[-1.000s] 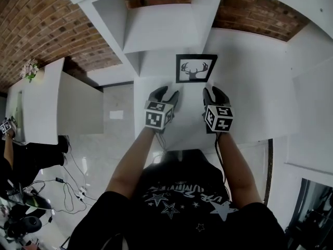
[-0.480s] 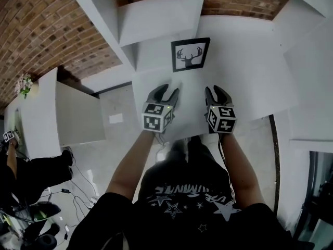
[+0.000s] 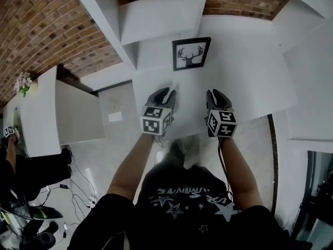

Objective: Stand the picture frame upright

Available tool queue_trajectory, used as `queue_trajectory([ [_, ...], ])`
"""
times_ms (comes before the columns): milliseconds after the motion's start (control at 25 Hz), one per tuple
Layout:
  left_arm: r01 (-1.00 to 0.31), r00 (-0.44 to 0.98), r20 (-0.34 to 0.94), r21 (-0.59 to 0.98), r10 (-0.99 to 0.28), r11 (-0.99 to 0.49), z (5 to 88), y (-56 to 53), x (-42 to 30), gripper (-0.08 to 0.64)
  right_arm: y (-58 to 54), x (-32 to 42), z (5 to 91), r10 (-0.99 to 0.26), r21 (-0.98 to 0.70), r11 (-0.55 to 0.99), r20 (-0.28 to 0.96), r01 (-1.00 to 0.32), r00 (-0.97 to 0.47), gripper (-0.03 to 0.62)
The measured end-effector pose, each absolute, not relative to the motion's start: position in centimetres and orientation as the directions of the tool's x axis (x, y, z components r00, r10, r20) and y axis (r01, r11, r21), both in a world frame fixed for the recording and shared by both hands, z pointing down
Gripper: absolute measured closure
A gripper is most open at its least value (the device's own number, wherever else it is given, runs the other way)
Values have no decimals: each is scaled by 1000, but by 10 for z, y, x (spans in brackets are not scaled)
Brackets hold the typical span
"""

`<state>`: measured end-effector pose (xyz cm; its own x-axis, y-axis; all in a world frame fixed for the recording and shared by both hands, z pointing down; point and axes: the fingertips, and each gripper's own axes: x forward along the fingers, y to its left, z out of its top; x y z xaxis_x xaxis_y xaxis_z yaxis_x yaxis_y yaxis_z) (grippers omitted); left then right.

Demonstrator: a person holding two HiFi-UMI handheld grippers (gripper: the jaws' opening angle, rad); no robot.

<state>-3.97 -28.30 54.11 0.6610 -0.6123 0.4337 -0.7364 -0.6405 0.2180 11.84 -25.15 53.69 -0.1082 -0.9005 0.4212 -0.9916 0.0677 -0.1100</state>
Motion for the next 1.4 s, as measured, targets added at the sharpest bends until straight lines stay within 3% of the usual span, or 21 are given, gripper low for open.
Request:
queue_trajectory([
  [360,-758,635,436,189,-638,-625,534,-254,-37,520,-231,116,535,-891,-144,118,422,-983,-169,572],
  [1400,-786,603,379,132,-702,-604,496,-102,-18,540,-81,129,509,-897,-177,185,372,-967,-240,577],
])
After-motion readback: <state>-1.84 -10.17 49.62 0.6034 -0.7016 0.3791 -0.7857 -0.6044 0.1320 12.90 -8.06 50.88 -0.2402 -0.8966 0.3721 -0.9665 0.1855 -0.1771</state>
